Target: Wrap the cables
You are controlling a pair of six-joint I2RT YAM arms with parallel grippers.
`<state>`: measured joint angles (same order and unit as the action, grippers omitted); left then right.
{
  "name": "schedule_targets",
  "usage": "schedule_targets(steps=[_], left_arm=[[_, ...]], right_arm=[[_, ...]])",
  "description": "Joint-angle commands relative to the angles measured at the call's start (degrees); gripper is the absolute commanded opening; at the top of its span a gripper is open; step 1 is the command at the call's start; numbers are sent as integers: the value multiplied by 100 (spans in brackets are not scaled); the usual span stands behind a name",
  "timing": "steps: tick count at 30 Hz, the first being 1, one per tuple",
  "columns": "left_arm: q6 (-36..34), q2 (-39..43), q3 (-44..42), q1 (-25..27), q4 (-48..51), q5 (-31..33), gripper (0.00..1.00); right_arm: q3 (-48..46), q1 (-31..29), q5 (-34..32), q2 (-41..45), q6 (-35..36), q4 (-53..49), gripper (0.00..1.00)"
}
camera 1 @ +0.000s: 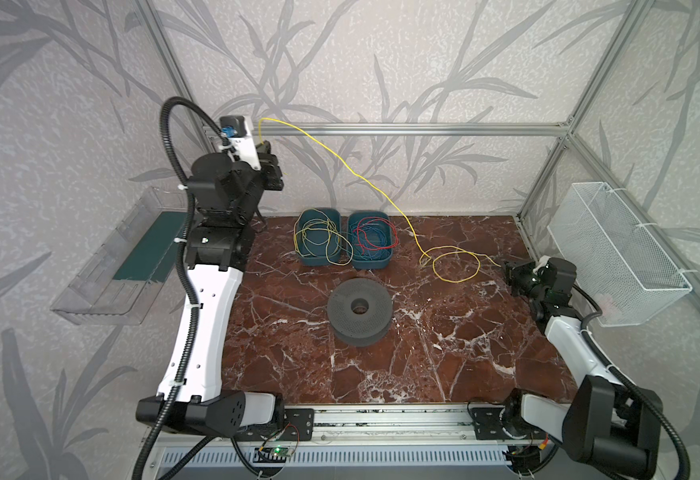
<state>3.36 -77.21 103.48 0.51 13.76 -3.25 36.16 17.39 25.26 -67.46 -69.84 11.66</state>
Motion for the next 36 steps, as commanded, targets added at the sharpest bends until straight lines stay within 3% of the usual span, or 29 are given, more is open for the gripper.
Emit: schedule_targets(steps=[1, 7, 12, 15, 20, 26, 30, 33, 36], left_arm=[[670, 138, 234, -667, 410, 780, 0], [1104, 277, 453, -1505, 582, 1164, 0], [1003, 353, 638, -1747, 606, 1808, 0], [1130, 373, 570, -1748, 545, 1788, 0], [1799, 196, 286, -1617, 422, 331, 0], [1598, 190, 29, -1068, 181, -481, 0], [1451, 200, -156, -646, 91, -1192, 0], [1385, 244, -395, -396, -98, -1549, 0], [1358, 221, -479, -199, -83, -1744, 0]], right_arm=[[-233, 348, 121, 27, 224, -173, 0], [-554, 580, -196, 88, 710, -564, 0], [-803, 642, -684, 128, 1235, -880, 0], [-839, 762, -475, 63, 1417, -993, 0], [-536, 75, 81, -216, 1530, -715, 0], [-212, -806, 190, -483, 1739, -558, 3], [-119, -1104, 545, -758, 1654, -142, 14], [119, -1361, 854, -970, 1742, -126, 35], [311, -1492, 1140, -966, 1817, -200, 46]])
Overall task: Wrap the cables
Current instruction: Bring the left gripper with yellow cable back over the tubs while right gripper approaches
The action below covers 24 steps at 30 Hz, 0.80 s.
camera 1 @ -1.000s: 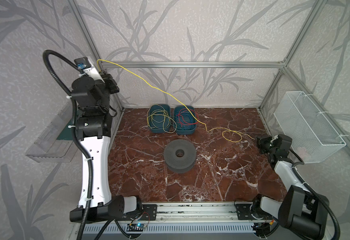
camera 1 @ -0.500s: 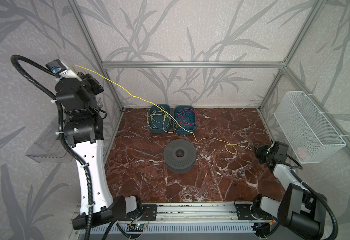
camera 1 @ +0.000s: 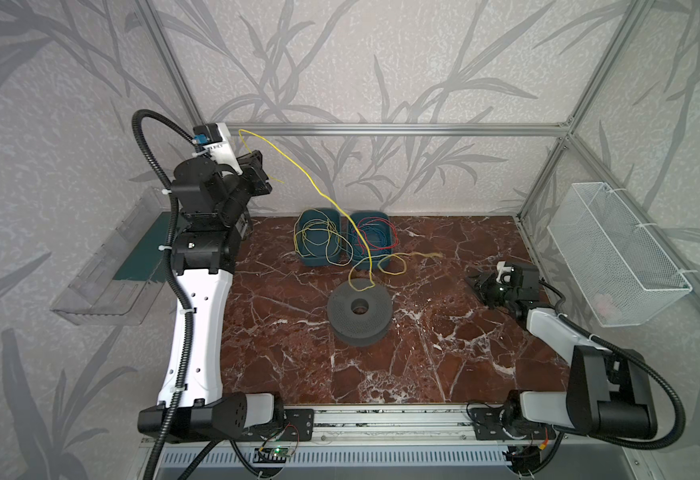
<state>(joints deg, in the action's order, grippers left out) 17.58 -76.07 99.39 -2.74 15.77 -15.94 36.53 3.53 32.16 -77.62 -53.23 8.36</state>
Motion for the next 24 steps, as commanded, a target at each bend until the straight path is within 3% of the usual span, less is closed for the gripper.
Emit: schedule_targets(steps=[1, 6, 12, 24], left_arm=[[-79, 106, -101, 191, -287, -489, 0], [-81, 21, -193, 417, -303, -653, 0], [100, -147, -146, 699, -407, -1170, 0], [802, -311, 412, 1518, -656, -2429, 0]], right_arm=[[293, -124, 489, 135, 172, 132, 48], [690, -285, 459, 971, 674, -761, 58], [1279, -1042, -14, 1683, 914, -1229, 62], [1365, -2424, -580, 819, 407, -308, 71]])
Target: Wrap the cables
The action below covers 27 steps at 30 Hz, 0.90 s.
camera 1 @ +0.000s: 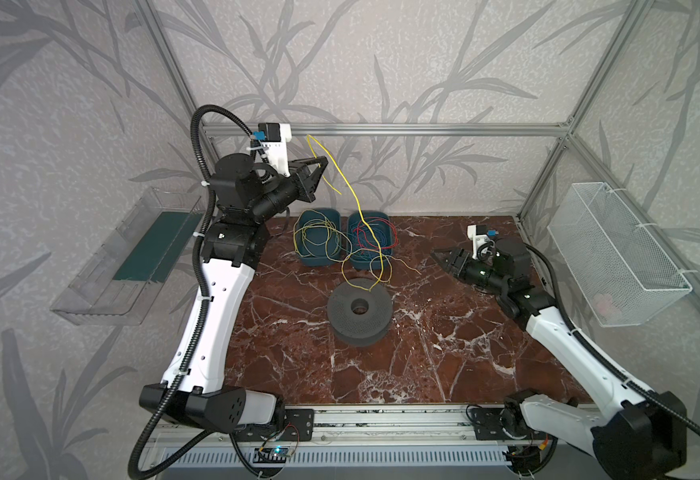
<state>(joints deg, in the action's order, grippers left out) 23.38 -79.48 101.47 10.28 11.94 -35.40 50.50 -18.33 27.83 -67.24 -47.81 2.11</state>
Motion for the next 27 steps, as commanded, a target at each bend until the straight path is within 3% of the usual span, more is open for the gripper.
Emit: schedule_targets(steps=[1, 5, 9, 16, 27], left_arm=[[201, 15, 219, 313, -230, -450, 0], [7, -5, 162, 658, -189, -424, 0], [-70, 7, -81, 859, -554, -912, 0], [-975, 120, -357, 974, -452, -1269, 0], [-1386, 74, -515, 982, -606, -1263, 0]], right_arm=[[-65, -315, -196, -309, -168, 363, 72], [-276, -556, -173, -570, -413, 790, 74], [-207, -625, -155, -992, -769, 1238, 75], [214, -687, 679, -1939, -1741, 2064, 75], [-841, -760, 525, -971, -1987, 1837, 75]])
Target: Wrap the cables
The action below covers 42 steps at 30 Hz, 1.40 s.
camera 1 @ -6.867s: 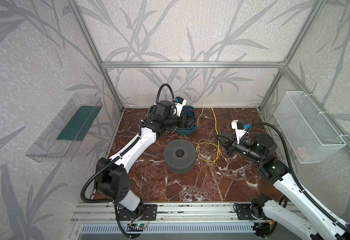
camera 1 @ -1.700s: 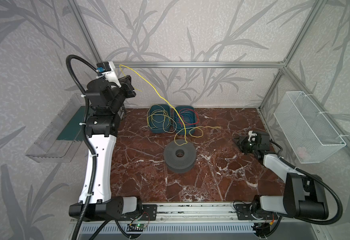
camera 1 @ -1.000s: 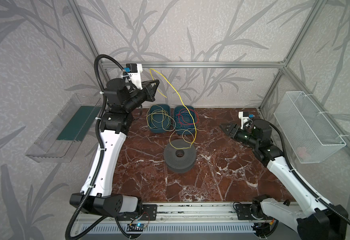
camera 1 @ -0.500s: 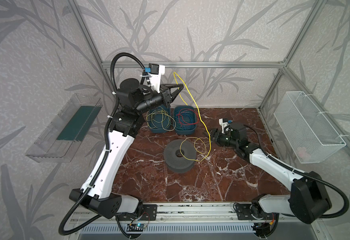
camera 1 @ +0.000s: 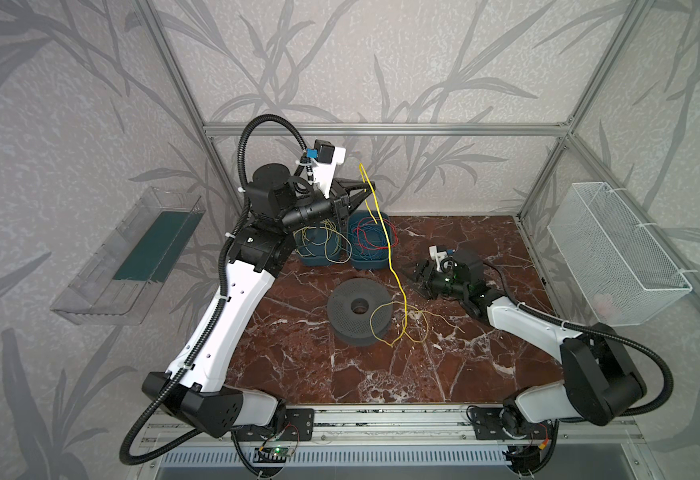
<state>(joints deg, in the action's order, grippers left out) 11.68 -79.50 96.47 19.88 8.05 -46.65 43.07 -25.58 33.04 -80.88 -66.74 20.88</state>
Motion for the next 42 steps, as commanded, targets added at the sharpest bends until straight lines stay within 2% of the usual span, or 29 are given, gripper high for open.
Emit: schedule_targets(steps=[1, 5, 8, 10, 14, 16, 20, 23, 24, 26, 28, 30, 32, 35, 37, 40, 42], left_arm=[[-239, 67, -7, 23, -215, -133, 0], [-413, 54, -14, 29, -114, -103, 0], [-396, 36, -39, 38, -183, -93, 0], [-347, 37, -76, 42, -327, -105, 0], [-258, -13, -32, 75, -455, -214, 0], [-245, -20, 9, 89, -454, -238, 0], [-248, 28, 32, 110, -461, -271, 0], [-133, 92, -76, 128, -573, -317, 0], [-114, 127, -124, 128, -609, -327, 0], [-137, 218, -216, 139, -604, -333, 0], [-312, 348, -324, 136, -458, -251, 0], [-684, 491, -392, 139, -58, -12, 0], [-1047, 718, -645, 129, 230, 457, 0], [-1260, 1280, -1495, 61, 158, 1529, 0], [-1384, 1711, -2014, 15, 336, 2714, 0], [-1111, 2389, -2804, -148, 458, 4858, 0], [-726, 2794, -3262, -475, 713, 5782, 0]], right_arm=[[-123, -31, -23, 513, -90, -154, 76], [-113, -187, 14, 612, -317, -324, 76], [-286, -561, -257, 332, -802, 232, 75], [-239, -712, -262, -31, -1050, 796, 76], [314, -833, -177, -758, -1195, 1085, 78], [509, -936, -146, -1267, -1497, 1543, 79], [746, -1006, -573, -1889, -1493, 1541, 80], [1285, -944, -293, -2506, -1574, 1802, 76], [1434, -940, -250, -2667, -1597, 1908, 72], [1616, -939, -219, -2854, -1605, 1969, 55], [1567, -917, -255, -2894, -1689, 2112, 22], [1414, -837, -219, -2755, -1665, 2267, 2], [1194, -669, -274, -2432, -1536, 2219, 0], [1068, -181, -277, -1773, -1050, 1343, 0], [1098, 222, -309, -1219, -574, 577, 0], [1083, 673, -496, -633, -210, -33, 0], [1059, 827, -637, -441, -182, -137, 0]])
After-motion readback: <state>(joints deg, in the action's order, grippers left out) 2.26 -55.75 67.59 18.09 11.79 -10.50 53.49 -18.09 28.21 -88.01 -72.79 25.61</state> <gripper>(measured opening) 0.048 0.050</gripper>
